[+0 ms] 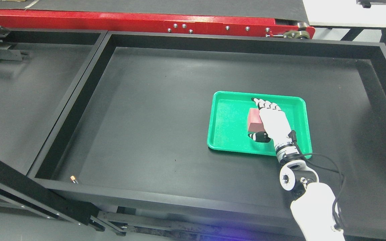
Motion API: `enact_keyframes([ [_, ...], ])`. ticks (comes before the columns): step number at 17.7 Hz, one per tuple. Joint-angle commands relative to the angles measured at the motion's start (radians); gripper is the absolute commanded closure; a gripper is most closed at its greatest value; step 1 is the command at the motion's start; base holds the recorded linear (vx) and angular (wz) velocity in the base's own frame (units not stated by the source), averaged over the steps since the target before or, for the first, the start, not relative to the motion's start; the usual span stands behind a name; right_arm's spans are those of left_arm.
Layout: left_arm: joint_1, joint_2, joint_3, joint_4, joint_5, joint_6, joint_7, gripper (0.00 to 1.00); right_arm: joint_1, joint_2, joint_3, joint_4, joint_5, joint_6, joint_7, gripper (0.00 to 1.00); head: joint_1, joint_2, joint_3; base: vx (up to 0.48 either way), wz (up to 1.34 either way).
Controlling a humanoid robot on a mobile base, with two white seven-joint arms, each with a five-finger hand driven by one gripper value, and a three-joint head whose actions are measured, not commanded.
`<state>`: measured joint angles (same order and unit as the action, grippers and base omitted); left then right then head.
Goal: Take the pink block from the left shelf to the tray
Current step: 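Close the right hand fingers around the pink cube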
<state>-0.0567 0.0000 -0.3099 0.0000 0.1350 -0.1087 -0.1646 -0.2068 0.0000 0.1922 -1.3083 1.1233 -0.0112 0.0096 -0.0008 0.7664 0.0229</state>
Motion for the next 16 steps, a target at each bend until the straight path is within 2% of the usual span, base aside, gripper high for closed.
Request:
enact_keyframes([
  [1,0.000,0.017,0.000,-0.018,0.000,0.000,0.000,0.00,-0.362,-0.017,0.024,0.066,-0.005,-0.004,0.023,0.00,0.0000,0.000,0.000,0.043,0.00],
  [10,0.000,0.017,0.000,-0.018,0.000,0.000,0.000,0.00,-0.393,-0.017,0.041,0.090,-0.042,-0.004,0.021,0.01,0.0000,0.000,0.000,0.040,0.00],
  [13,0.000,0.017,0.000,-0.018,0.000,0.000,0.000,0.00,-0.401,-0.017,0.041,0.090,-0.042,-0.003,0.015,0.12,0.0000,0.000,0.000,0.030,0.00],
  [16,0.000,0.017,0.000,-0.018,0.000,0.000,0.000,0.00,-0.401,-0.017,0.039,0.092,-0.042,-0.001,0.012,0.14,0.0000,0.000,0.000,0.020,0.00],
])
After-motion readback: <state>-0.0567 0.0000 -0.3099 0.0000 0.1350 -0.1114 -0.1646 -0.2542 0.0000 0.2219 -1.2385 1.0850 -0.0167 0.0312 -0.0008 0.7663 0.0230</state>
